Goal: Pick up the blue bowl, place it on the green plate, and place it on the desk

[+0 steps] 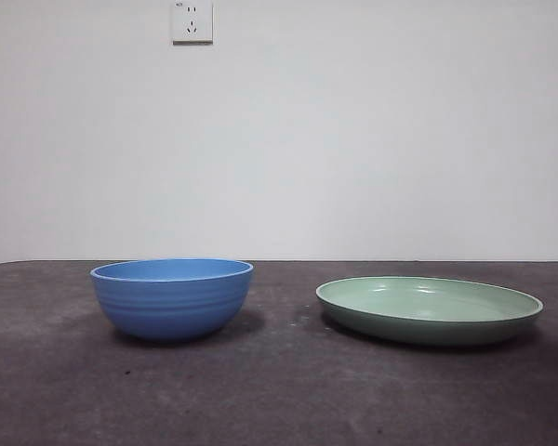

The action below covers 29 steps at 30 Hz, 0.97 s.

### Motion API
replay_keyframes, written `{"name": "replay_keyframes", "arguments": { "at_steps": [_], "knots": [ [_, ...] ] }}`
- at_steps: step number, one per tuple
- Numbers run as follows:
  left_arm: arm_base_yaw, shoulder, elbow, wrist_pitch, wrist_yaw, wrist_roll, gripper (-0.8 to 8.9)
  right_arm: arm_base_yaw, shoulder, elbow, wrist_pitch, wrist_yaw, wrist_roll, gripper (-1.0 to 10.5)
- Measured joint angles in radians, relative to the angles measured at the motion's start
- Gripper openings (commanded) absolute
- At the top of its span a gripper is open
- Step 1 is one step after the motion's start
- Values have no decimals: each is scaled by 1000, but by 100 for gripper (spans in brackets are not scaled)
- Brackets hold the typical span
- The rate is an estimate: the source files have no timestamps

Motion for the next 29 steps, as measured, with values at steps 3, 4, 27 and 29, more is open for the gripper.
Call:
{"name": "replay_keyframes", "arguments": {
  "at_steps": [3,4,27,29],
  "knots": [
    [0,0,0,0,0,-58,10,0,0,0,0,-21,75,11],
    [0,0,0,0,0,-75,10,0,0,0,0,-21,99,11],
    [0,117,335,-137,92,-248,11,0,60,296,-35,-74,258,11],
    [0,164,391,-164,133,-219,11,0,98,351,-66,-81,244,11]
  ]
}}
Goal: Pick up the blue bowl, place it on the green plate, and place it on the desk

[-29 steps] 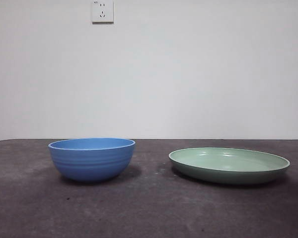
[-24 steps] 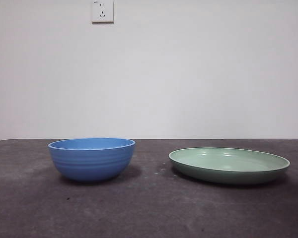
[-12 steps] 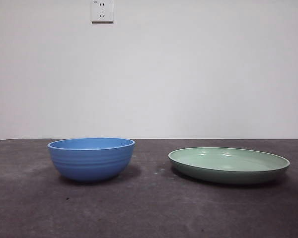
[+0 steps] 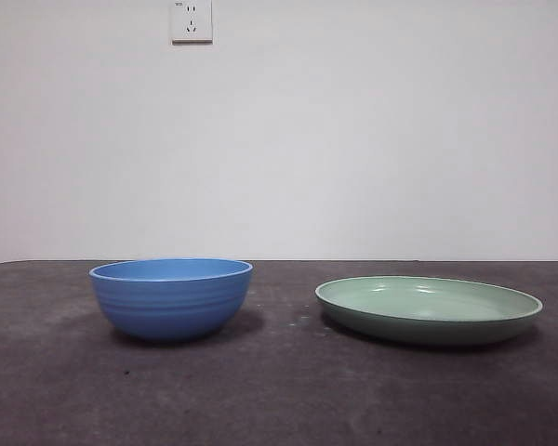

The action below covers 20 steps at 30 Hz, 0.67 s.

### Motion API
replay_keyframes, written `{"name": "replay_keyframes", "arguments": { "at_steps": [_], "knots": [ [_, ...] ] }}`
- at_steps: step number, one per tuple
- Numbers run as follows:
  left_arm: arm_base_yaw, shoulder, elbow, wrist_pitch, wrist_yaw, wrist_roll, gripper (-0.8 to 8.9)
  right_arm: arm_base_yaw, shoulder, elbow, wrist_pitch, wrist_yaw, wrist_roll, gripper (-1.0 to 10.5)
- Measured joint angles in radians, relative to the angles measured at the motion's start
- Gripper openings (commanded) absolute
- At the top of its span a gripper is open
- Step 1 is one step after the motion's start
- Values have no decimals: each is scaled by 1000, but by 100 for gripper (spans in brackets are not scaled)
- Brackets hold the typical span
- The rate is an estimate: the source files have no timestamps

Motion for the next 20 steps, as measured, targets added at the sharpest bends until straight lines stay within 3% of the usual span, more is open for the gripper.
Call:
{"name": "replay_keyframes", "arguments": {
  "at_steps": [9,14,20],
  "knots": [
    [0,277,226,-175,238,173,10,0,265,277,-249,-186,-138,11],
    [-1,432,322,-302,396,276,10,1,418,410,-410,-296,-261,11],
    [-57,551,398,-446,479,386,10,41,567,507,-586,-412,-353,11]
  ]
}}
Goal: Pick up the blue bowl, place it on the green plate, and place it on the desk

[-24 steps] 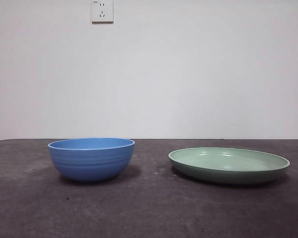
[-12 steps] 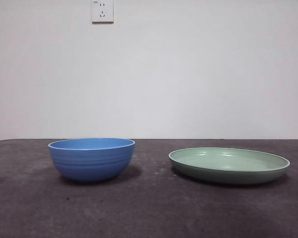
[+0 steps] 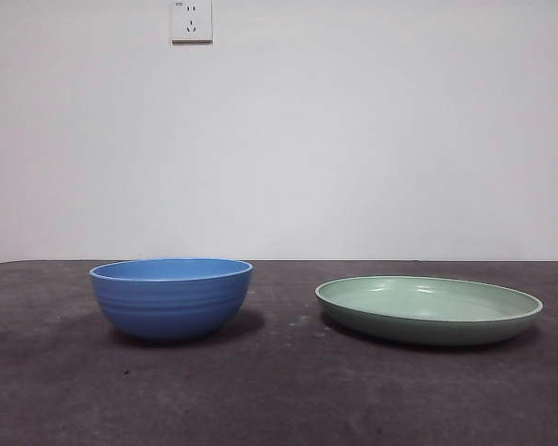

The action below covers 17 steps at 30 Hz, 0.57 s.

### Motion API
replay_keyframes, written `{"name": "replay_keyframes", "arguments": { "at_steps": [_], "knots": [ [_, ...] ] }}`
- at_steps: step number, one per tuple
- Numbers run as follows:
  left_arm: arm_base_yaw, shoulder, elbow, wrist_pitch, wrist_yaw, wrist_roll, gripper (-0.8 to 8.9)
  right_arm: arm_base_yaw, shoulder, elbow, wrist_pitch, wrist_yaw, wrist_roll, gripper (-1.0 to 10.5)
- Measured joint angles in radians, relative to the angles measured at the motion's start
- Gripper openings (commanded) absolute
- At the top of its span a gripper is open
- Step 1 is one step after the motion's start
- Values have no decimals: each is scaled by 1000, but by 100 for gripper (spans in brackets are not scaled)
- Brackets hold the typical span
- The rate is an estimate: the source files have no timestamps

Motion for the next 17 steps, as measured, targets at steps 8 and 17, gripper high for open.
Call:
{"name": "replay_keyframes", "arguments": {
  "at_steps": [8,17],
  "knots": [
    [-96,22,37,-80,4,83,10,130,103,16,-174,-23,-68,11],
    [-106,25,37,-86,4,93,77,183,110,17,-179,-22,-78,61]
  ]
}}
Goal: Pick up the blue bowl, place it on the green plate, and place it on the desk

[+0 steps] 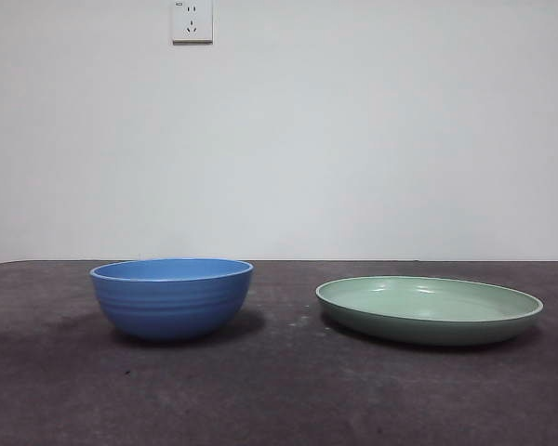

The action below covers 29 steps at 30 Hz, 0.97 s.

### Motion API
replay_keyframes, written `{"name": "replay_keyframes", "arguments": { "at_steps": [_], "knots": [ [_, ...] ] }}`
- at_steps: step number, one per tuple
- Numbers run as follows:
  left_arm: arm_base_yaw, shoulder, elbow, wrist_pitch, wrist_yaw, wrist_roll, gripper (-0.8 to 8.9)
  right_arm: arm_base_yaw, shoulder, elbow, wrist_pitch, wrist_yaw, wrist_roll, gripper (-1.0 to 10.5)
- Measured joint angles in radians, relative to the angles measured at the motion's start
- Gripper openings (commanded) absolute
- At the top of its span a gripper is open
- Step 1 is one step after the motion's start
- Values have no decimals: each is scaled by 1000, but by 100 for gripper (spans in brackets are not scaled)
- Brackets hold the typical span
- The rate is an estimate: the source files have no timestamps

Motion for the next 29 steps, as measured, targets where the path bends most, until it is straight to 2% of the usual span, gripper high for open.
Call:
{"name": "replay_keyframes", "arguments": {
  "at_steps": [1,3,5,7,21,29],
  "knots": [
    [0,0,0,0,0,0,111,0,0,0,0,0,0,120],
    [0,0,0,0,0,0,246,0,0,0,0,0,0,324],
    [0,0,0,0,0,0,366,0,0,0,0,0,1,424],
    [0,0,0,1,0,0,406,0,0,0,0,0,3,425],
    [-19,27,1,50,-11,-31,405,0,0,0,2,0,11,425],
    [-107,183,96,62,-183,-60,403,0,0,0,4,0,11,425]
  ]
}}
